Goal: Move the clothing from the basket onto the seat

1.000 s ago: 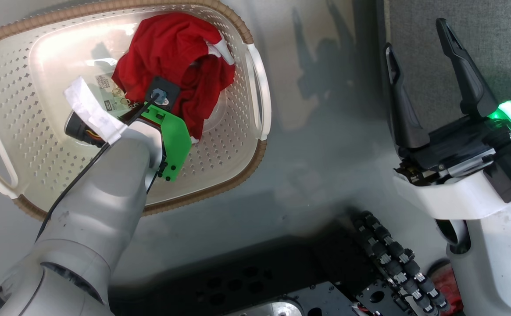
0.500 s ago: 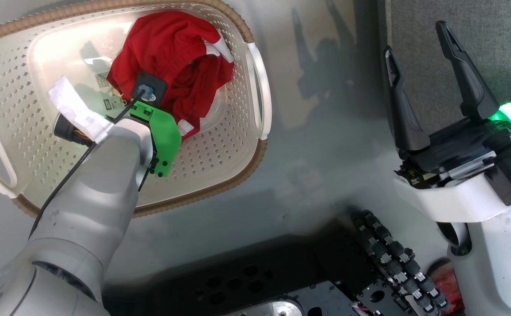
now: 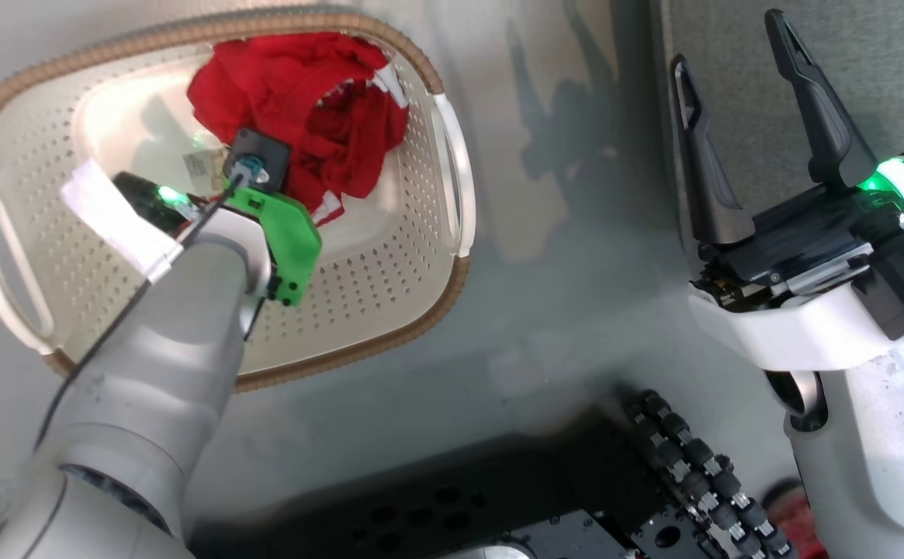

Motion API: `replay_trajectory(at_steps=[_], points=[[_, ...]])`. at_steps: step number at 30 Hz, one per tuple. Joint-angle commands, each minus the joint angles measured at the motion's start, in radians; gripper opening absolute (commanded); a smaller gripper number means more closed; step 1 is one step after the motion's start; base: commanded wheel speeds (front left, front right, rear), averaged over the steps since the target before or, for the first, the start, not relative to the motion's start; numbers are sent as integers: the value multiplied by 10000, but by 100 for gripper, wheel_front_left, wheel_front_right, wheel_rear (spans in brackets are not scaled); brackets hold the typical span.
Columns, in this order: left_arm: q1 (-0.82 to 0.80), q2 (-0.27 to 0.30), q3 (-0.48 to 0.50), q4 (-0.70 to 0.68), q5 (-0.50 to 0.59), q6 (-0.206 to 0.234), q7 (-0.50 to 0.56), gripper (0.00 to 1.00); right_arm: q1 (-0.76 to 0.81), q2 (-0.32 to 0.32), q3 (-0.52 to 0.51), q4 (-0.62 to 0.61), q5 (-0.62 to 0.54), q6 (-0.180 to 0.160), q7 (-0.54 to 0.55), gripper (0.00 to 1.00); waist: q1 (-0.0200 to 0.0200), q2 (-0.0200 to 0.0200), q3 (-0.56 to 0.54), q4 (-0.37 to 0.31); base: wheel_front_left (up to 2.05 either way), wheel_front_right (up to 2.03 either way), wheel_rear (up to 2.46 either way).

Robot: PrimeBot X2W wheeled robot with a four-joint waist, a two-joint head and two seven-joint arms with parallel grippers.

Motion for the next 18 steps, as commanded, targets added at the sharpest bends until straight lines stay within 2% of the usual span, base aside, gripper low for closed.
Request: replay_trajectory(at_steps=[1,6,18], points=[[212,-39,56,7,-120,2,-223,0,75,-64,1,78,-29,-10,-5,100,0,0,-567,209,0,0,0],[667,-212,167,-3,-368,-178,-730,0,267,-138,-44,227,-22,-10,-5,100,0,0,-1370,377,0,0,0],[1920,-398,346,-362,-906,-490,-1192,0,919,-133,-102,595,102,-10,-5,100,0,0,-3316,730,0,0,0]])
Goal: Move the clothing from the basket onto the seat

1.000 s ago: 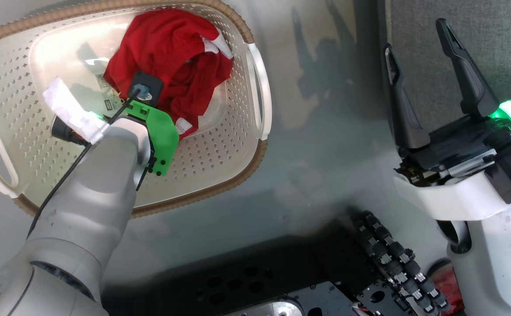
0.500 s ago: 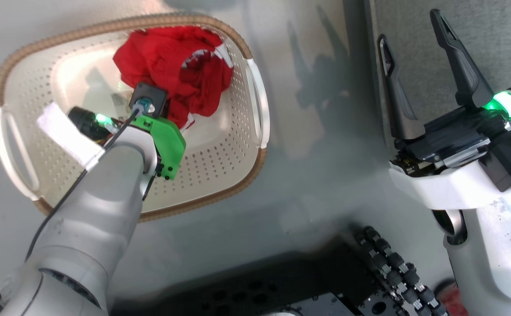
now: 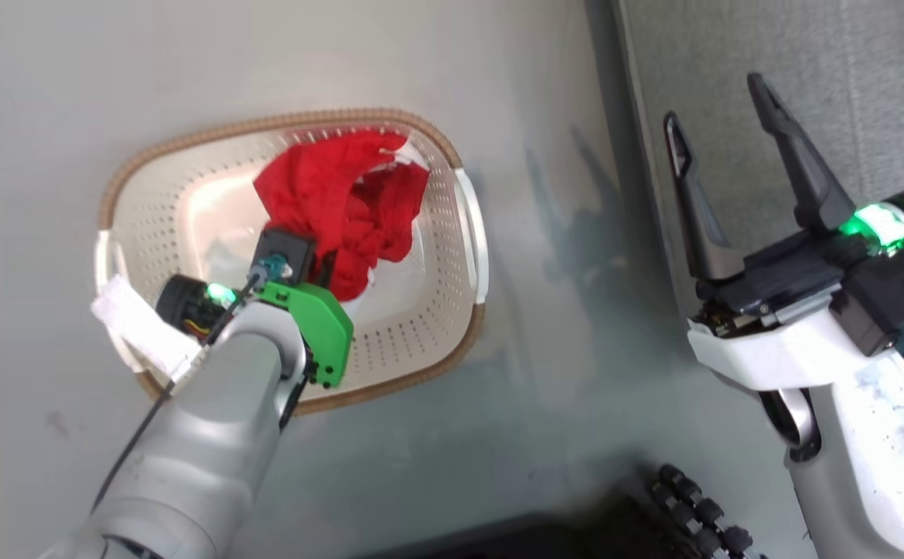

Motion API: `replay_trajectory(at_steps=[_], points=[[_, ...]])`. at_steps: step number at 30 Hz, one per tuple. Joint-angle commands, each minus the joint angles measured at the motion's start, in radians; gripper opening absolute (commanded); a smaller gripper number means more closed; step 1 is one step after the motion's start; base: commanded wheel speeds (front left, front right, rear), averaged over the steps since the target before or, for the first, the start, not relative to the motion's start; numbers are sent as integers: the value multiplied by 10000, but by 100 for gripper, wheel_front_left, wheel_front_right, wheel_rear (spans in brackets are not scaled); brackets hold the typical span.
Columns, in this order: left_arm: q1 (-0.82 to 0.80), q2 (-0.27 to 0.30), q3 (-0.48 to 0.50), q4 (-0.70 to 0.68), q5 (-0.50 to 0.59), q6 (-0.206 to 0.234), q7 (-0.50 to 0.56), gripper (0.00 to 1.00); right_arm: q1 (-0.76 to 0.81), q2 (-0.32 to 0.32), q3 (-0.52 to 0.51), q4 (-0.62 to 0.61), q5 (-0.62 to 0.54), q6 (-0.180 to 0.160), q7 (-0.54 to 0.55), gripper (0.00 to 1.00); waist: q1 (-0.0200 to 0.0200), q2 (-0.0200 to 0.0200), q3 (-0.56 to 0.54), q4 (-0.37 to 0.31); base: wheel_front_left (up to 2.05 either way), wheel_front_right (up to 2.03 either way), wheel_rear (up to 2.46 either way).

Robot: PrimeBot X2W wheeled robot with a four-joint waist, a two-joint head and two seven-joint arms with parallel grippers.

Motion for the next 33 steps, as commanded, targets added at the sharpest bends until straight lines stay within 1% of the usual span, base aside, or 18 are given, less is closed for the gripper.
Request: replay_trajectory(at_steps=[1,5,8,9,13,18,24,33], points=[[265,-21,34,-142,-39,-50,-73,0,263,-10,-36,84,51,-10,-5,100,0,0,-983,273,0,0,0],[650,-31,41,-906,172,-81,-82,0,550,-30,-72,247,92,-10,-5,100,0,0,-1634,383,0,0,0],[1105,121,257,-1647,353,-17,-83,0,741,-10,-49,338,121,-10,-5,100,0,0,-2077,442,0,0,0],[1249,190,421,-2045,412,61,-85,0,809,-7,-35,391,130,-10,-5,100,0,0,-2277,464,0,0,0],[1959,282,887,-2922,695,173,-80,0,1085,4,21,529,153,-10,-5,100,0,0,-2933,523,0,0,0],[2911,325,1399,-3879,1080,146,-81,0,1526,-8,52,729,206,-10,-5,100,0,0,-3871,599,0,0,0],[4058,408,2013,-5240,1779,238,-80,0,2117,-46,86,902,253,-10,-5,100,0,0,-5018,686,0,0,0],[5734,430,2733,-6998,2701,160,-82,0,3176,-8,209,1249,304,-10,-5,100,0,0,-6789,814,0,0,0]])
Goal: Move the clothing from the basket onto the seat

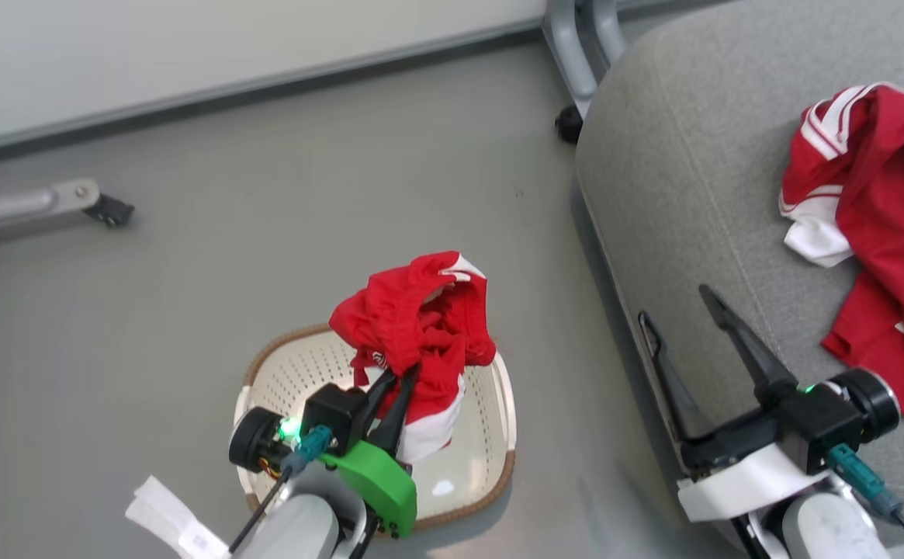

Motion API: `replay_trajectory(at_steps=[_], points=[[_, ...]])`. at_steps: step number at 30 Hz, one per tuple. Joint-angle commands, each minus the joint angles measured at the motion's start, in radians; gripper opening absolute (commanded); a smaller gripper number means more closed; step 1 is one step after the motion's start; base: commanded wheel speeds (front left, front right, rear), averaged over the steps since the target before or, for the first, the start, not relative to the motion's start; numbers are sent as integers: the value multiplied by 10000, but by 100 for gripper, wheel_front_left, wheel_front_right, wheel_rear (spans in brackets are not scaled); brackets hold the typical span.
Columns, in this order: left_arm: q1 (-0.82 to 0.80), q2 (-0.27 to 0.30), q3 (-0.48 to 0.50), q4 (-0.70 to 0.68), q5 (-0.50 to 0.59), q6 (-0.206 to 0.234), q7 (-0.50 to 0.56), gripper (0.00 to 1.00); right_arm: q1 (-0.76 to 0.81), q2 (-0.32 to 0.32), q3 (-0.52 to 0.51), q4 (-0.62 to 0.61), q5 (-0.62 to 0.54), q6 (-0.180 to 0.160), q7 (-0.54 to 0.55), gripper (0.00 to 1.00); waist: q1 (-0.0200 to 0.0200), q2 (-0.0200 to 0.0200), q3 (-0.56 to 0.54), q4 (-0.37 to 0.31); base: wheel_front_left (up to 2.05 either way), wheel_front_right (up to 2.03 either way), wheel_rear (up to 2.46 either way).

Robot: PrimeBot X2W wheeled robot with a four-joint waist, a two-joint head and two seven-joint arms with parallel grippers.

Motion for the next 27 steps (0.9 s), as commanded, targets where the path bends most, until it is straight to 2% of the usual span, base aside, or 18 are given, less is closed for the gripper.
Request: replay_trajectory(at_steps=[1,5,16,27], points=[[349,55,99,-286,213,-45,-38,0,296,17,49,70,76,-10,-5,100,1,0,-1296,159,0,0,0],[902,107,355,-1037,489,-44,-38,0,711,21,211,227,114,-10,-5,100,1,0,-1902,146,0,0,0],[1368,351,609,-2986,1258,-96,-37,0,1164,143,453,484,264,-10,-5,100,1,0,-2496,-22,0,0,0],[1420,463,246,-3709,1452,-287,-39,0,915,198,474,608,404,-10,-5,100,1,0,-2463,-165,0,0,0]])
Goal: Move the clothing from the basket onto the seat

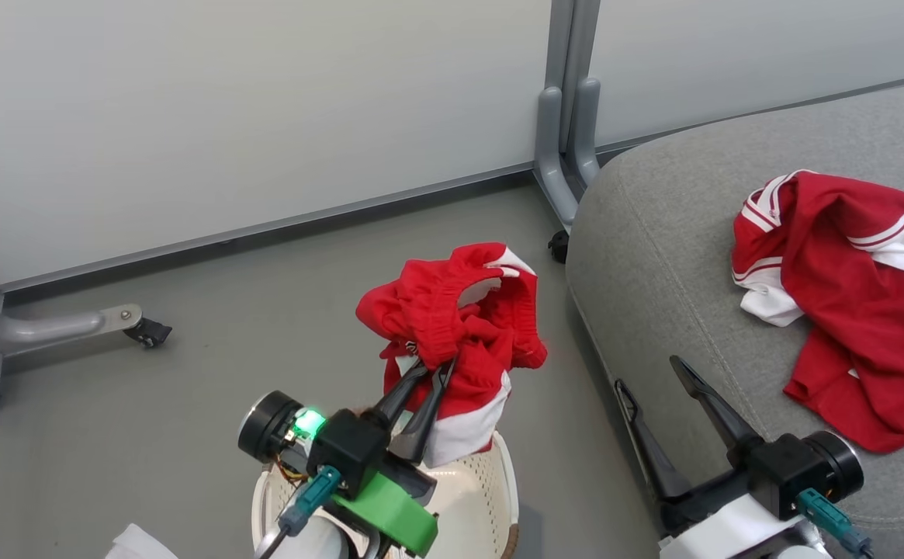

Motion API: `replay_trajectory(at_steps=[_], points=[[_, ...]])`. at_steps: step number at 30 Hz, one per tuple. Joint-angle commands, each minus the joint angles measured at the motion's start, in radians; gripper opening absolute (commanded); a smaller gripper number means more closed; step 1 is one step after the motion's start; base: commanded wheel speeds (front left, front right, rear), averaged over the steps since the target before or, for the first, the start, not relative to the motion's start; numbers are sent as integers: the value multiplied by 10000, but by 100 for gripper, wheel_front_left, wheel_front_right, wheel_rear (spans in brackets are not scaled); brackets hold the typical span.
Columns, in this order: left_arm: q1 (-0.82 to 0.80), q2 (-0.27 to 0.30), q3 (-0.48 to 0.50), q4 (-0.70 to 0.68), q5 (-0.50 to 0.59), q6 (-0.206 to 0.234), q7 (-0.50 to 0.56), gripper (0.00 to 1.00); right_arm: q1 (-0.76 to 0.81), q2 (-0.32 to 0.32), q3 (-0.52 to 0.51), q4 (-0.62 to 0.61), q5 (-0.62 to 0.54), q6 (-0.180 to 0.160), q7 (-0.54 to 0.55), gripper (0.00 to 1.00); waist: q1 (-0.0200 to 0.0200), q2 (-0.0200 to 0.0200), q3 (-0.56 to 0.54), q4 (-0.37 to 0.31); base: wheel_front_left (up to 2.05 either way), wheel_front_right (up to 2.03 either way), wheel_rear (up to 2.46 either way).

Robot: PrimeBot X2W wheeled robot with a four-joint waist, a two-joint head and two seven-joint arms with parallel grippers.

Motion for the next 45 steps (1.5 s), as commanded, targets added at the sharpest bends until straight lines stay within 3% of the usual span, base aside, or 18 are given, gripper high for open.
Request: replay_trajectory(at_steps=[1,15,28,29,30,31,44,45], points=[[115,51,-69,-120,16,-67,-39,0,-189,14,-47,19,84,-10,-5,100,1,0,40,-52,0,0,0],[-438,26,-1863,-1247,-173,-378,272,0,-985,-38,-271,847,58,-10,-5,100,1,0,383,-141,0,0,0],[-953,620,-3260,-1955,-824,-413,559,0,-1131,-108,-302,1246,233,-11,-5,100,1,0,536,-15,0,0,0],[-983,650,-3304,-1967,-859,-414,563,0,-1149,-137,-239,1262,247,-11,-5,38,1,0,543,-10,0,0,0],[-1015,668,-3338,-1976,-891,-414,562,0,-1148,-179,-144,1277,251,-11,-5,4,1,0,549,-4,0,0,0],[-1042,684,-3363,-1978,-926,-414,563,0,-1135,-213,-80,1297,264,-11,-5,0,1,0,554,0,0,0,0],[-925,641,-3357,-1695,-1460,-333,895,0,-1009,-329,1,1176,330,-11,-4,0,1,0,638,28,0,0,0],[-910,638,-3361,-1667,-1482,-330,985,97,-991,-332,-7,1171,328,-11,-4,0,1,0,641,30,0,0,0]])
